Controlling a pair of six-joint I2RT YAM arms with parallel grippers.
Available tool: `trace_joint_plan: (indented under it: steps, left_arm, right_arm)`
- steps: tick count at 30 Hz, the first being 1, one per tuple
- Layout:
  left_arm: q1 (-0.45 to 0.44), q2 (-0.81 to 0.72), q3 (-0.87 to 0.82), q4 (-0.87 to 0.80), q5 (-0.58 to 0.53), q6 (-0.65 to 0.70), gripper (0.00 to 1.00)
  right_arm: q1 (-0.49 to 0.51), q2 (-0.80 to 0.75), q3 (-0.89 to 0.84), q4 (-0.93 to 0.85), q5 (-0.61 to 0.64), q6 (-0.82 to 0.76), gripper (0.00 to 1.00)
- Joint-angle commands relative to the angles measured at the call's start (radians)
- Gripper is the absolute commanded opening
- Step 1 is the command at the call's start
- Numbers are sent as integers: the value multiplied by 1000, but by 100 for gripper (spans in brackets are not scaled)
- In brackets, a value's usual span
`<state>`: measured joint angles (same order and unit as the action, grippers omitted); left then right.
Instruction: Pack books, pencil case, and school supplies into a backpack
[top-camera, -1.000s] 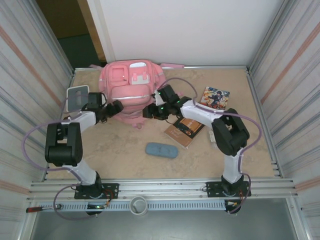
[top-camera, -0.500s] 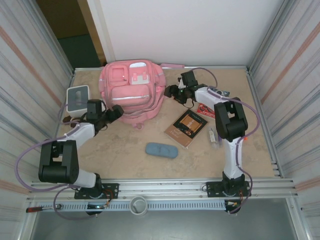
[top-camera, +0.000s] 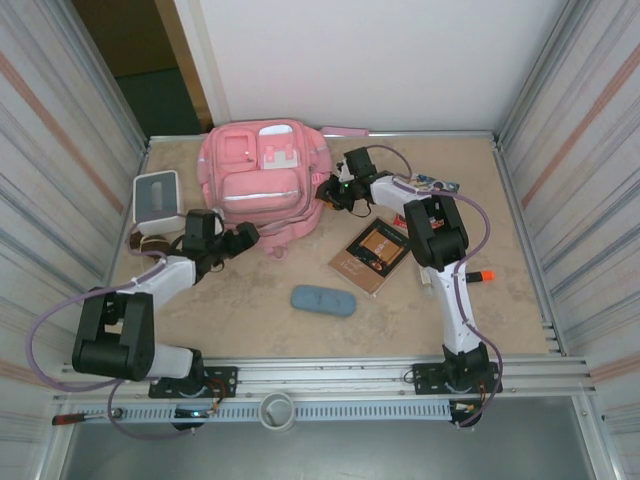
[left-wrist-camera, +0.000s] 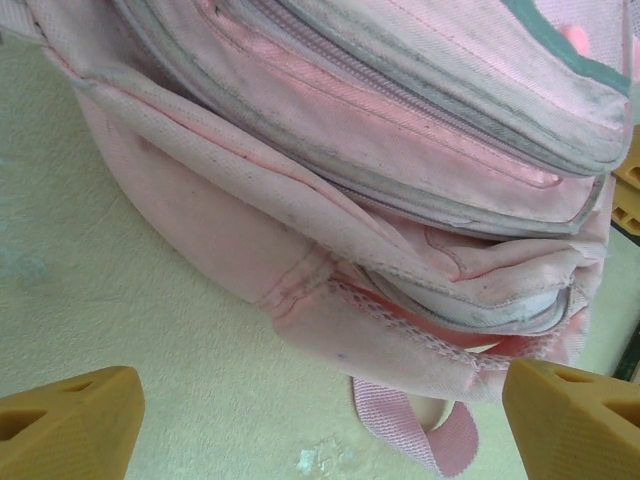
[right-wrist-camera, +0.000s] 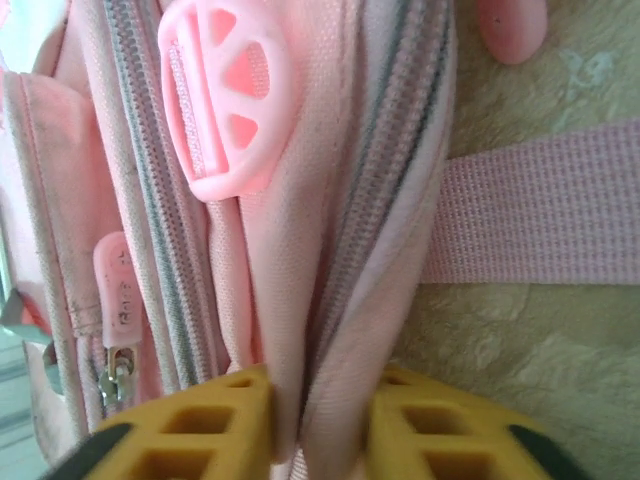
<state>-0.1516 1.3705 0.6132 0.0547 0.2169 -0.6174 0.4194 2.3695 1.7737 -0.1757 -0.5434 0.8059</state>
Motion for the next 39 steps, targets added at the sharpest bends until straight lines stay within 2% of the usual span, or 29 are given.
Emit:
trace_joint_plan:
  steps: [1,5,12,18,21,24,27,30,33,39]
  left_arm:
    - [0,7,5,12,15,8,93]
    - [0,68,37,45,44,4,93]
    - [0,176,133,55,99,13,92]
    - [26,246,260,0,80,70,92]
    - [82,297,342,-22,91,81,91]
    - [148,343,413,-35,103,80,91]
    - [209,373,459,-42,114,64,91]
    - [242,377,474,-49,105,64,92]
    - [258,362,474,-66,66,73,94]
    - [258,261,402,-48,48,60,95]
  right_arm:
    - [-1,-11,12,13,-53,21,11]
    - [-11,-135,-135,93,-53,25,0]
    - [18,-360,-382,226,-21,73,0]
    - [145,-457,-475,242,87,94,1]
    - [226,-435,-432,205,95,81,8]
    - [278,-405,-363,105,89,12,23]
    - [280,-426,-334,-11,113,-78,37]
    - [246,-483,-346,-98,153,-159,47]
    - [176,-518,-373,-151,180,-192,51]
    - [12,-488,-395,-122,171,-131,59]
